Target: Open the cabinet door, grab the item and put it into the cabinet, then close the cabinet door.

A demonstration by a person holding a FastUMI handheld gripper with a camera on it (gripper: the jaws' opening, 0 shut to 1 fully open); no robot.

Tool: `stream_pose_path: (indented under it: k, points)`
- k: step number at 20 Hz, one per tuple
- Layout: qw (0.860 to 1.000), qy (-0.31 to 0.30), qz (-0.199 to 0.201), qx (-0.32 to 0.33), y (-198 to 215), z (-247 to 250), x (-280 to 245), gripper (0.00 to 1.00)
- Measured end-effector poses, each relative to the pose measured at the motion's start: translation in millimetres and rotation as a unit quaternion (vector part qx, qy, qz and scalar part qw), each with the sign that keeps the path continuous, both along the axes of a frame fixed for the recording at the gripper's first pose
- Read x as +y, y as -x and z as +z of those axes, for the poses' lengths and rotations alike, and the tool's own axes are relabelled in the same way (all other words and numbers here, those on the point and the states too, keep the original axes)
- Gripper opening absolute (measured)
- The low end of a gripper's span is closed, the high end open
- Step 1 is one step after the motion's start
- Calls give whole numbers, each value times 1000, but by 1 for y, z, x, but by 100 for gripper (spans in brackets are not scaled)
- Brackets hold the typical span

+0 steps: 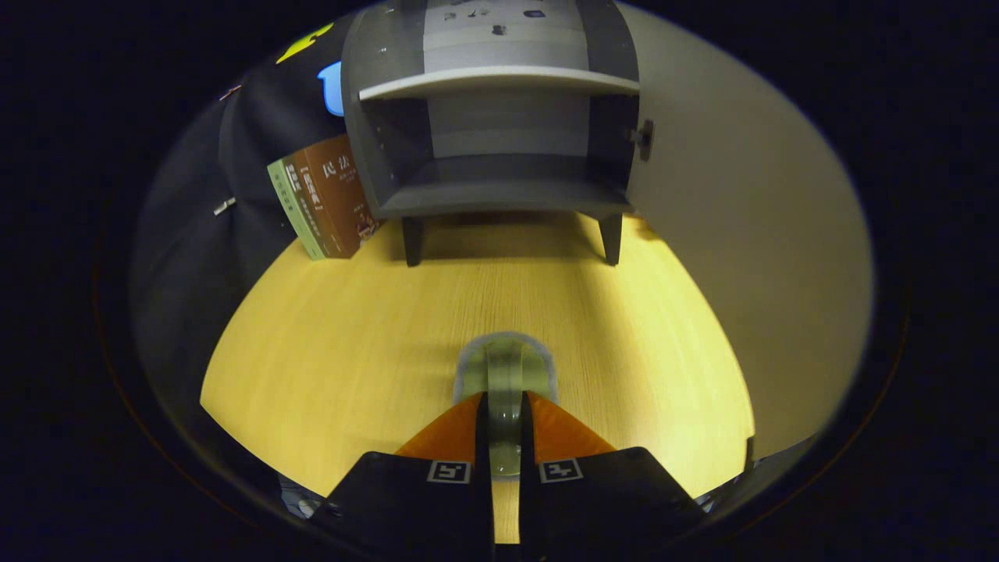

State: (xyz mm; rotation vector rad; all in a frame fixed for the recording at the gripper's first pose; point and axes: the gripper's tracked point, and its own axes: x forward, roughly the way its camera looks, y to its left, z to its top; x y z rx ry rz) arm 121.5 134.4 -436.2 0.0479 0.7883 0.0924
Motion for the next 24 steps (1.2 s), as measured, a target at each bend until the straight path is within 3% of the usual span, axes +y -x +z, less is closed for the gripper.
stream_pose_path:
  k: [6,14,18,24]
  points:
    - [998,0,4,-56,-52,122,-6,17]
    - [993,-35,0,-116,-164,250,1,17]
    - [990,-16,7,-139,-225,280,8,17]
    - [991,-20,-7,-135,-303,273,24,17]
